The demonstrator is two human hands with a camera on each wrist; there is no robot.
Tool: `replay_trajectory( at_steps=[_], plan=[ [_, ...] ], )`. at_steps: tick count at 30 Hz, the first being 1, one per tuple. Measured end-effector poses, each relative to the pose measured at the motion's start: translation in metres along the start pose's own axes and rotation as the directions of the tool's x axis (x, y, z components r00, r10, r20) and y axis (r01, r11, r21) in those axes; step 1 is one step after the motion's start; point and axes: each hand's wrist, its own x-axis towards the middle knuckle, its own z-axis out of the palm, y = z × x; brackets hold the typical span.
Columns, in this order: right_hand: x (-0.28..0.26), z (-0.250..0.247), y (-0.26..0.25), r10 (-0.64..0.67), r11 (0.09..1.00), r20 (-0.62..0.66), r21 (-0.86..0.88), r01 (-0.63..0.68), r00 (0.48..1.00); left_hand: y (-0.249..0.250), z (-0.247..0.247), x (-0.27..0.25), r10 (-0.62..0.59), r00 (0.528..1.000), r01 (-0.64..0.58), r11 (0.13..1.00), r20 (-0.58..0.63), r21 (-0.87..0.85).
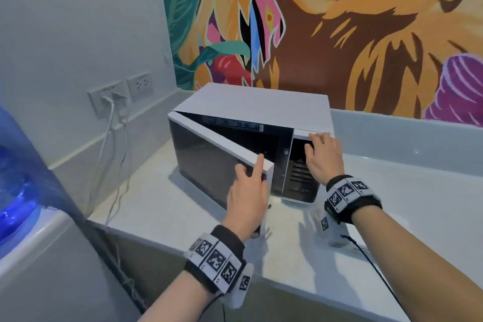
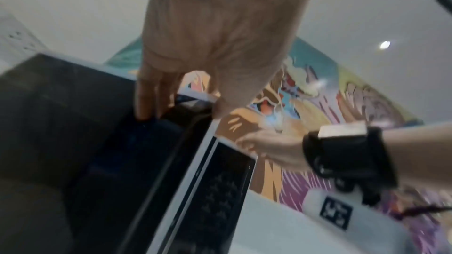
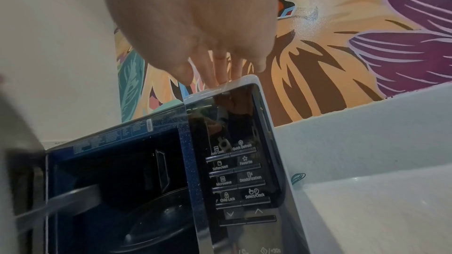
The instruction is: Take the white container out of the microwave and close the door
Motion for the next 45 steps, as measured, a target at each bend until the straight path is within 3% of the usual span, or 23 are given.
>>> replay_trajectory(
  at_steps=[4, 8, 12, 14, 18, 19, 22, 25, 29, 34, 38, 45],
  plan=[
    [-0.001, 0.004, 0.001, 0.006, 1.0, -0.009, 0.003, -0.006, 1.0, 0.015, 0.03, 0.039, 0.129, 0.99, -0.136, 0.982, -0.06, -0.13],
    [-0.001, 0.007, 0.003, 0.015, 1.0, -0.015, 0.001, -0.015, 1.0, 0.022, 0.042, 0.073, 0.107, 0.991, -0.127, 0.953, -0.084, -0.276],
    [-0.001, 0.011, 0.003, 0.02, 0.999, -0.047, 0.028, -0.019, 0.999, 0.022, 0.045, 0.094, 0.147, 0.988, -0.151, 0.955, -0.036, -0.254],
    [-0.002, 0.013, 0.002, 0.022, 0.999, -0.065, 0.035, -0.019, 0.998, 0.016, 0.04, 0.1, 0.208, 0.978, -0.205, 0.964, 0.003, -0.172],
    [-0.001, 0.013, 0.002, 0.019, 0.999, -0.067, 0.029, -0.017, 0.998, 0.0, 0.012, 0.124, 0.404, 0.91, -0.355, 0.875, -0.091, 0.331],
    [-0.001, 0.013, 0.001, 0.014, 1.0, -0.064, 0.016, -0.013, 0.998, -0.002, 0.002, 0.135, 0.41, 0.909, -0.352, 0.853, -0.076, 0.385],
    [-0.001, 0.01, 0.0, -0.003, 0.999, -0.039, -0.036, 0.002, 0.999, -0.008, -0.017, 0.176, 0.373, 0.914, -0.405, 0.795, 0.162, 0.452],
    [0.0, 0.006, -0.002, -0.008, 0.999, -0.024, -0.042, 0.007, 1.0, -0.01, -0.021, 0.196, 0.38, 0.869, -0.477, 0.816, 0.317, 0.328],
    [0.002, 0.004, -0.002, -0.003, 0.998, -0.013, -0.057, 0.003, 1.0, -0.011, -0.015, 0.196, 0.395, 0.885, -0.447, 0.869, 0.247, 0.212],
    [-0.001, 0.007, -0.005, -0.001, 0.999, -0.031, -0.053, -0.001, 1.0, -0.006, -0.002, 0.199, 0.408, 0.904, -0.427, 0.835, 0.13, 0.348],
    [0.0, 0.011, -0.008, 0.019, 0.999, -0.056, -0.025, -0.02, 0.998, -0.012, 0.006, 0.2, 0.421, 0.905, -0.418, 0.854, 0.063, 0.31],
    [-0.001, 0.006, -0.011, 0.064, 0.998, -0.036, 0.028, -0.063, 0.997, -0.012, 0.009, 0.19, 0.391, 0.915, -0.402, 0.885, 0.096, 0.234]
  ],
)
